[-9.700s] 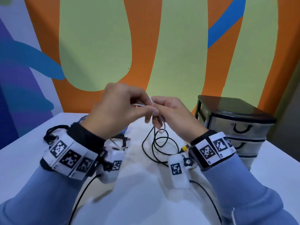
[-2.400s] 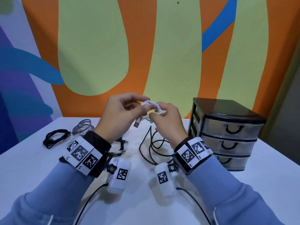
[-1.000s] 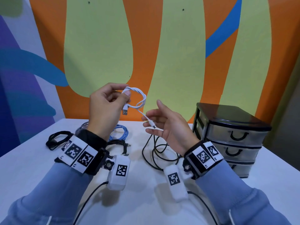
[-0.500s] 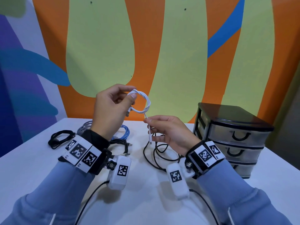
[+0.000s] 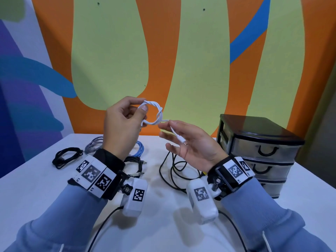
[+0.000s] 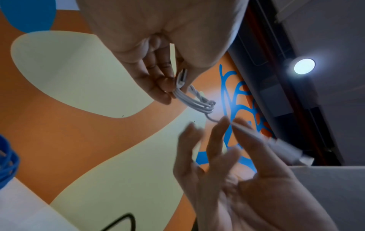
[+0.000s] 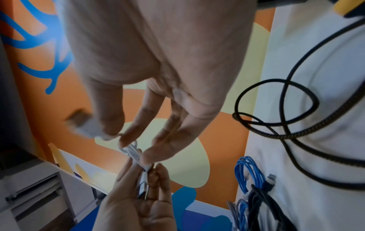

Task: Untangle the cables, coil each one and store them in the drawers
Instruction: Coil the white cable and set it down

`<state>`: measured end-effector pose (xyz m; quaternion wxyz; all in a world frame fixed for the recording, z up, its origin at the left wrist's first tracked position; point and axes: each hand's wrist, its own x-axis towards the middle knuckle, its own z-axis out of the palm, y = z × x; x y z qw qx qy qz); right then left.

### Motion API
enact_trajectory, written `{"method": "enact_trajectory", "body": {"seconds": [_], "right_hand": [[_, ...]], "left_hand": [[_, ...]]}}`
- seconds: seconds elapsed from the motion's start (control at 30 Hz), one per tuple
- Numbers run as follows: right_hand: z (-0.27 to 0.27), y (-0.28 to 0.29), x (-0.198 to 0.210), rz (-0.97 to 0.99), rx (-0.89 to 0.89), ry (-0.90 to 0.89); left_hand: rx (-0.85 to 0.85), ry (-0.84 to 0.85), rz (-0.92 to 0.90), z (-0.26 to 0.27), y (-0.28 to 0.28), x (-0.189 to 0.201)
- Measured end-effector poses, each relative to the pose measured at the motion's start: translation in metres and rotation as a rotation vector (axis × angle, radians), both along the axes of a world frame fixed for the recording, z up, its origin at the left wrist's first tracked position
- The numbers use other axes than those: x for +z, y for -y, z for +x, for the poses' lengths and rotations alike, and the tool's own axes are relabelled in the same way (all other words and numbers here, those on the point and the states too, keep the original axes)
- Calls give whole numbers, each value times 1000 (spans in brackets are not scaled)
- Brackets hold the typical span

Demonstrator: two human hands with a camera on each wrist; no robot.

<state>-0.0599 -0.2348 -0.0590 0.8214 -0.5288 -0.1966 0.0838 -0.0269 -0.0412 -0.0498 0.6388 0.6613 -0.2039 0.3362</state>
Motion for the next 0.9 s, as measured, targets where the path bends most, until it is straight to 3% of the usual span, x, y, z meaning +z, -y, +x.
{"method": "enact_trajectory", "body": {"seconds": [0.13, 0.37, 0.5, 0.6, 0.73, 0.9], "right_hand": [[2, -3, -2, 64, -38, 39], [2, -9, -2, 22, -318, 174], [5, -7, -1, 93, -374, 196], [8, -4, -1, -51, -548, 260], [13, -6, -5, -240, -785, 364], [15, -8, -5, -548, -806, 437]], "left_hand": [[-56, -20, 52, -5, 14, -5], [-93, -76, 56, -8, 16, -6], [-187, -154, 43, -10, 18, -5], [-218, -174, 27, -10, 15, -2], [-166, -69, 167, -13, 19, -3], [-130, -23, 256, -13, 22, -12]]}}
